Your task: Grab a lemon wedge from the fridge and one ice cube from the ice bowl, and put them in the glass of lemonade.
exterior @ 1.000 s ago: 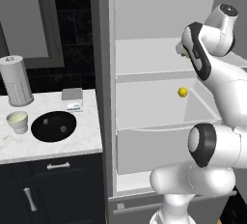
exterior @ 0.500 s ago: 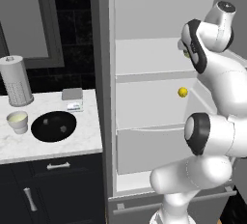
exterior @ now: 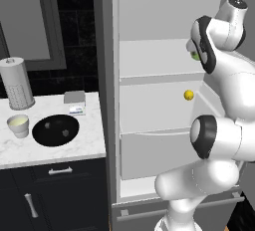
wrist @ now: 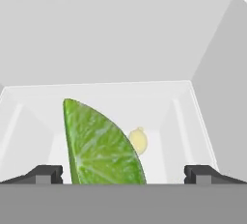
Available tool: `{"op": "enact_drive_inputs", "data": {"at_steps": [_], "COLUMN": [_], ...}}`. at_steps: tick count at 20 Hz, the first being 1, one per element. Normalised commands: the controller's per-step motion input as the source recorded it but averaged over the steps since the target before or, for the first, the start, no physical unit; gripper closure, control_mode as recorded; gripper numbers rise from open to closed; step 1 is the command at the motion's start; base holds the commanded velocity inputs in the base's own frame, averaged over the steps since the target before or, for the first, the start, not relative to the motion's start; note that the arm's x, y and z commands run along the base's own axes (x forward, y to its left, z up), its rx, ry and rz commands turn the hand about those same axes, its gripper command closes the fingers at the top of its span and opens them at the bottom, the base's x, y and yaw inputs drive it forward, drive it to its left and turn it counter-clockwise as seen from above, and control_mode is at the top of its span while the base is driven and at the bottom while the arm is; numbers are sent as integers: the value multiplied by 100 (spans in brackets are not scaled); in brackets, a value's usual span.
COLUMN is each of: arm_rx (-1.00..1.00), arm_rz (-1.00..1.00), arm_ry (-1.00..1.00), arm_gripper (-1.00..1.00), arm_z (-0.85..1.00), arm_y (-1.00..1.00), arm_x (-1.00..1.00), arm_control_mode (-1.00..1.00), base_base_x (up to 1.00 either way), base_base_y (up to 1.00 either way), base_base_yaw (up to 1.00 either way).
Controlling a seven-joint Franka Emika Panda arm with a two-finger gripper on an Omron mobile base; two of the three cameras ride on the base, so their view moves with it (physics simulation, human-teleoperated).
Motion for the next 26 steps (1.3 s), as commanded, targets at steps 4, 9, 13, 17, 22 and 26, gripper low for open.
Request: {"op": "enact_drive_inputs", "data": {"at_steps": [4,9,13,17,22,26], "arm_rx": [0,0,0,0,0,0], "arm_rz": [14,14,10,3,0,0], "arm_ry": [0,-3,0,-2,-1,0], "arm_gripper": [-100,-100,-100,-100,-100,-100], "arm_z": [-9,-17,-16,4,21,4], "arm_y": [19,12,10,1,0,0], "arm_x": [-27,-6,3,15,8,33], "arm_control_mode": [-100,-100,-100,-100,-100,-100], "base_base_x": [0,0,0,0,0,0], "base_base_y": [0,0,0,0,0,0], "base_base_yaw": [0,0,0,0,0,0]}}
